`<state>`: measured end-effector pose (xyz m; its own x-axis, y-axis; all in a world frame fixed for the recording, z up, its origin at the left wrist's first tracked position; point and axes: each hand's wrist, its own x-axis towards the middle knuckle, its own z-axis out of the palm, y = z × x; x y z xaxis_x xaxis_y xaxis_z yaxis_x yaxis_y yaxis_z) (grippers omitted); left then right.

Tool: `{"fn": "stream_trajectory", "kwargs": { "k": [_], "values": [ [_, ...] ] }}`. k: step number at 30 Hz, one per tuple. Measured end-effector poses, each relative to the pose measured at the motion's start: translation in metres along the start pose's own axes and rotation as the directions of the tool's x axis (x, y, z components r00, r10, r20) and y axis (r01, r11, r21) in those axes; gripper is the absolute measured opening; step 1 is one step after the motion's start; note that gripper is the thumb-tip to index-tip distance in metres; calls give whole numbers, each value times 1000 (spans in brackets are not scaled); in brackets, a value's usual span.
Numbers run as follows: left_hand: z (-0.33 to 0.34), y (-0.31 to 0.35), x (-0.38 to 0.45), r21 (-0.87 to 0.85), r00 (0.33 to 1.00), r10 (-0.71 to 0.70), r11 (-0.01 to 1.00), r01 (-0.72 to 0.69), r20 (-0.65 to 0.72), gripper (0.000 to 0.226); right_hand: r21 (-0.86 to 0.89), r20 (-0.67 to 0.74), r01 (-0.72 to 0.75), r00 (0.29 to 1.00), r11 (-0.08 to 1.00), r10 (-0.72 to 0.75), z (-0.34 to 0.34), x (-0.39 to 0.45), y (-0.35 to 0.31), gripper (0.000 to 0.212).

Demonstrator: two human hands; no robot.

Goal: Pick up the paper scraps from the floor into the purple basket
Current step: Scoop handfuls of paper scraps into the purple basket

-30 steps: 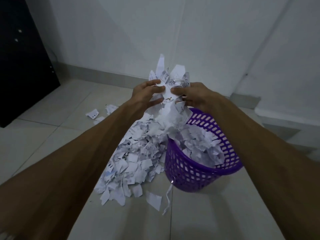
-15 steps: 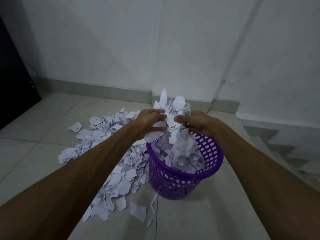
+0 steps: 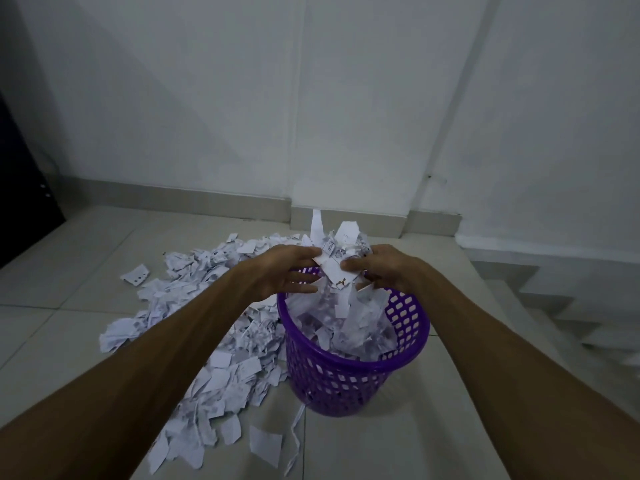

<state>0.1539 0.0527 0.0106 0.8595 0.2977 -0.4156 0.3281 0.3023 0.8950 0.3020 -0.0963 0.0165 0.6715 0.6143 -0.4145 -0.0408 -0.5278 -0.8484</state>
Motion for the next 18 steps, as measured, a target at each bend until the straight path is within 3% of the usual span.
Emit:
{"fn": "stream_trajectory", "kwargs": {
  "k": [10,14,18],
  "values": [
    [-13,6,-9,84,996,-75,994,70,54,33,-344,63,-117,987,932,147,-3,-1,-1,42],
    [-18,3,-11,102,996,-73,993,67,54,30,-511,34,-75,994,856,107,-6,-3,-2,52],
    [-24,1,-12,61,998,-66,996,65,15,24,-547,-62,-42,998,836,10,-9,-3,-2,44]
  ]
}}
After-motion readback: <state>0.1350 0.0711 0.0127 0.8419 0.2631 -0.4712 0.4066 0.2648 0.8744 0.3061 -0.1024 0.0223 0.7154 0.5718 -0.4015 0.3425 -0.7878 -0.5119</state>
